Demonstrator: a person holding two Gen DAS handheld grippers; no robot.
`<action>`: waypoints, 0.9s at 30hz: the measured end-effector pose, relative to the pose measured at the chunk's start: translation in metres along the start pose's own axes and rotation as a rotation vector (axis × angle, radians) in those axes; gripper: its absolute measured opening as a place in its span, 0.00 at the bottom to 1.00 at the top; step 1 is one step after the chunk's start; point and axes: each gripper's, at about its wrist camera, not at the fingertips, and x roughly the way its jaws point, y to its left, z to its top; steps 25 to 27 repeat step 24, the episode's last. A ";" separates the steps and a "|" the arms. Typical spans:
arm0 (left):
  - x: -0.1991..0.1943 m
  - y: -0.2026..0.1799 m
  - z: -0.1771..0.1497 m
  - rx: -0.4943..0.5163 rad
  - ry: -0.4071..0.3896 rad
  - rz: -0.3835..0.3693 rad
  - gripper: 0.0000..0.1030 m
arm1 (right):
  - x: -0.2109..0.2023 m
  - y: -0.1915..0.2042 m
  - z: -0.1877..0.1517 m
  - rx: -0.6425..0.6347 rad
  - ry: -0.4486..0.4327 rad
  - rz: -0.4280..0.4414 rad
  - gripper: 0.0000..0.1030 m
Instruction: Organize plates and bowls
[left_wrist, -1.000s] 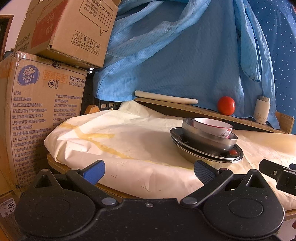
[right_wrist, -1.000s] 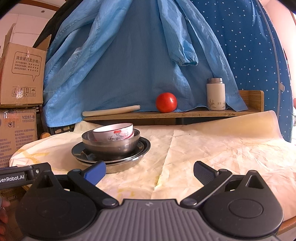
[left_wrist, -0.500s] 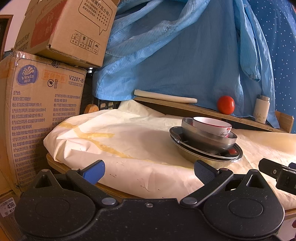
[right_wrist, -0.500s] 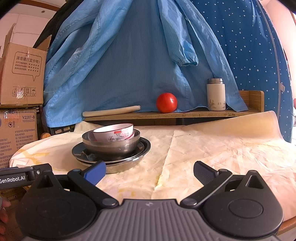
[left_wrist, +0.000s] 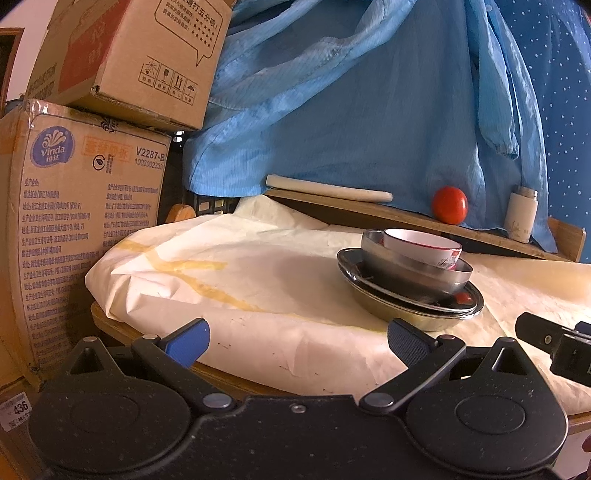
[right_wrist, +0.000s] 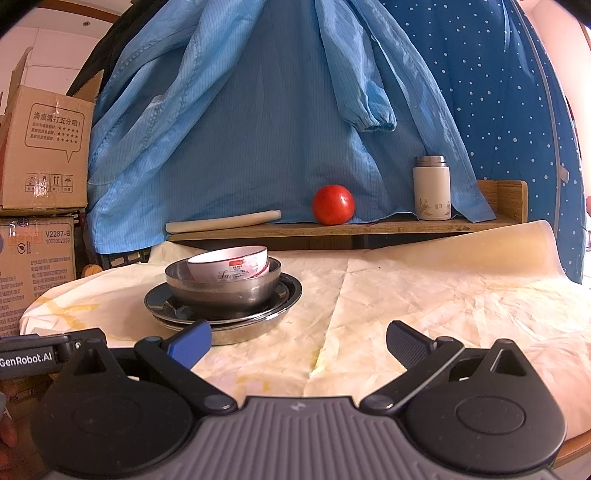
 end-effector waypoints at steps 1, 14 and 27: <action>0.000 0.001 0.000 -0.002 0.002 -0.002 0.99 | 0.000 0.000 0.000 0.000 0.000 0.000 1.00; -0.002 -0.003 0.000 0.038 -0.019 0.023 0.99 | 0.000 0.002 0.000 -0.001 0.002 0.001 1.00; -0.003 -0.003 -0.001 0.038 -0.021 0.021 0.99 | 0.000 0.001 0.000 0.000 0.003 0.001 1.00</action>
